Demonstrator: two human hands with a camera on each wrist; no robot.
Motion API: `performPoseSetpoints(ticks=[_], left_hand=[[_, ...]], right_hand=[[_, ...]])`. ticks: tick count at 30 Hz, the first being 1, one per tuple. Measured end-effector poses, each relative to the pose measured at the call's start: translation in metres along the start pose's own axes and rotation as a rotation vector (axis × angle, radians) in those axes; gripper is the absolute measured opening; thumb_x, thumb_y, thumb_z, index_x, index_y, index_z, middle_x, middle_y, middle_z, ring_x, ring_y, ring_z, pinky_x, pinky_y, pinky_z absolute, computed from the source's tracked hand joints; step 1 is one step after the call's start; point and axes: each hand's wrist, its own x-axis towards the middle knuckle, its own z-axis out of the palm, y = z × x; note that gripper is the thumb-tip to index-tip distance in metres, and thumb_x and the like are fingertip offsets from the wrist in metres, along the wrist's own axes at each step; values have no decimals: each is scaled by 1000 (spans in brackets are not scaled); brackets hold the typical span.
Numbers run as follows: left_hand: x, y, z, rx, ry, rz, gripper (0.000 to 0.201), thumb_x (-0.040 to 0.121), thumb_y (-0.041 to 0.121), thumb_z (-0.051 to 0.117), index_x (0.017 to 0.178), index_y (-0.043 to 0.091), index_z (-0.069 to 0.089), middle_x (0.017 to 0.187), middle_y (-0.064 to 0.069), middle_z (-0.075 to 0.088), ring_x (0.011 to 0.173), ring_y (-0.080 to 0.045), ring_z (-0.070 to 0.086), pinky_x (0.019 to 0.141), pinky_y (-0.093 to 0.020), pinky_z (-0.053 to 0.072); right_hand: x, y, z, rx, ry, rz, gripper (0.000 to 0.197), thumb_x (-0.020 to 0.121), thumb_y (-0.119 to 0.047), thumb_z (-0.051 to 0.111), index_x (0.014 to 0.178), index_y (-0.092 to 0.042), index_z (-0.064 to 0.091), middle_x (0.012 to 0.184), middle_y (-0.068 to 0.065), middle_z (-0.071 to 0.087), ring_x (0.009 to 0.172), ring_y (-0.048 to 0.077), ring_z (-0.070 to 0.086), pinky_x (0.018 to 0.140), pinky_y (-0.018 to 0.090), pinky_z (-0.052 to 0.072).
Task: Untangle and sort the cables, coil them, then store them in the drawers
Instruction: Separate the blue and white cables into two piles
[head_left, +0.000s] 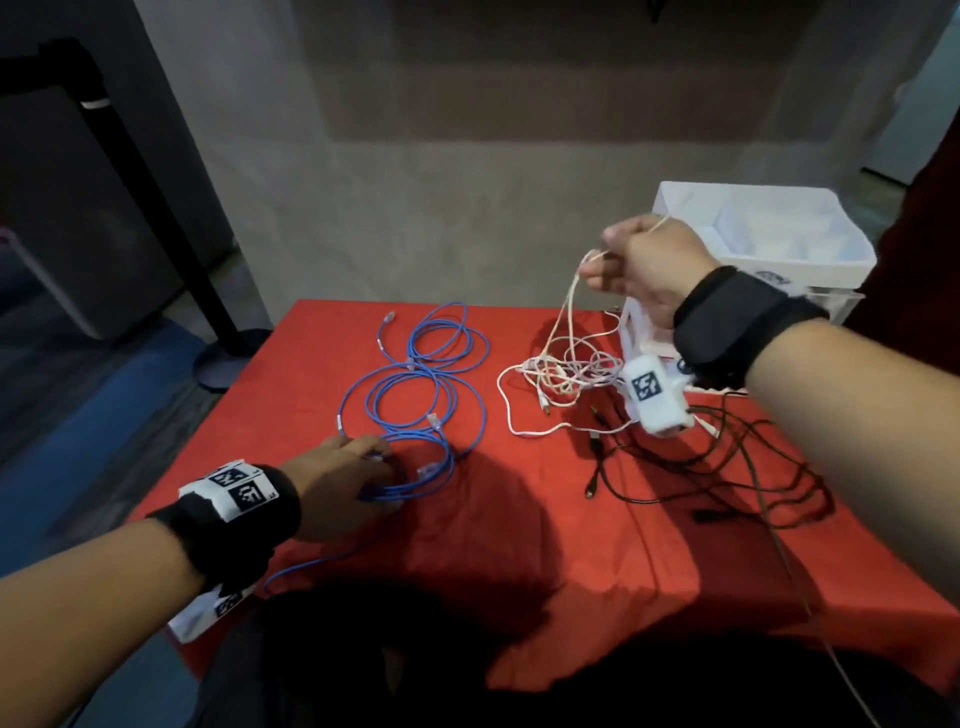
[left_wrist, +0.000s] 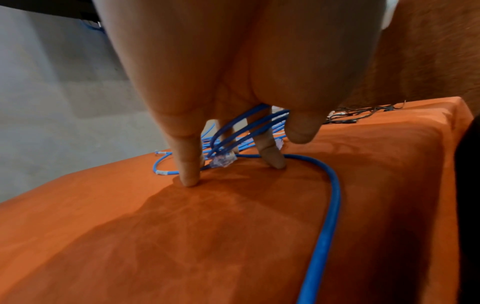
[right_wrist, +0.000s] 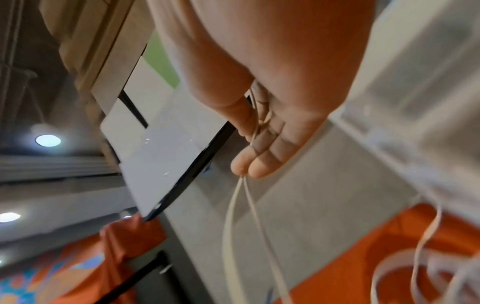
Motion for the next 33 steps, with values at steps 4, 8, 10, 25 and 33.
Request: performPoseSetpoints(ticks=[4,8,10,25,33], left_hand=[[-1,-1,0,0,6,5,65,77,77,32,113,33,64,138,20,43,116,-18,47,100,-25,40],[-2,1,4,-6,39,21,67,75,76,31,114,33,63,134,17,45,114,-19,49,99,-26,42],[-3,-1,6,-24,56,29,62,77,75,35,110,31,63,131,16,47,112,-20,50,98,-28,43],[-18,10,-2,-213,-33,-14,17,71,59,50,74,43,57,150,-9,44,142,-24,41,112,-24,34],[-33,46,-69,-461,530,100,21,96,40,59,86,24,65,95,15,62,88,-1,59,83,-20,46]], right_hand=[[17,5,-24,-159,-160,359,43,102,-20,60,140,-5,47,134,30,54,87,26,73,82,36,61],[-6,28,-24,-98,-254,580,60,107,-38,47,153,-7,24,142,36,43,101,33,63,72,30,52],[-24,38,-20,-72,-221,601,53,105,-42,51,132,2,40,131,27,57,89,29,64,68,30,49],[-69,147,-12,-1351,-662,-289,46,102,-21,47,143,-40,54,156,1,43,143,29,33,120,36,23],[-116,128,-9,-740,-307,-429,23,96,-28,65,118,-27,71,120,-10,66,117,12,59,96,19,41]])
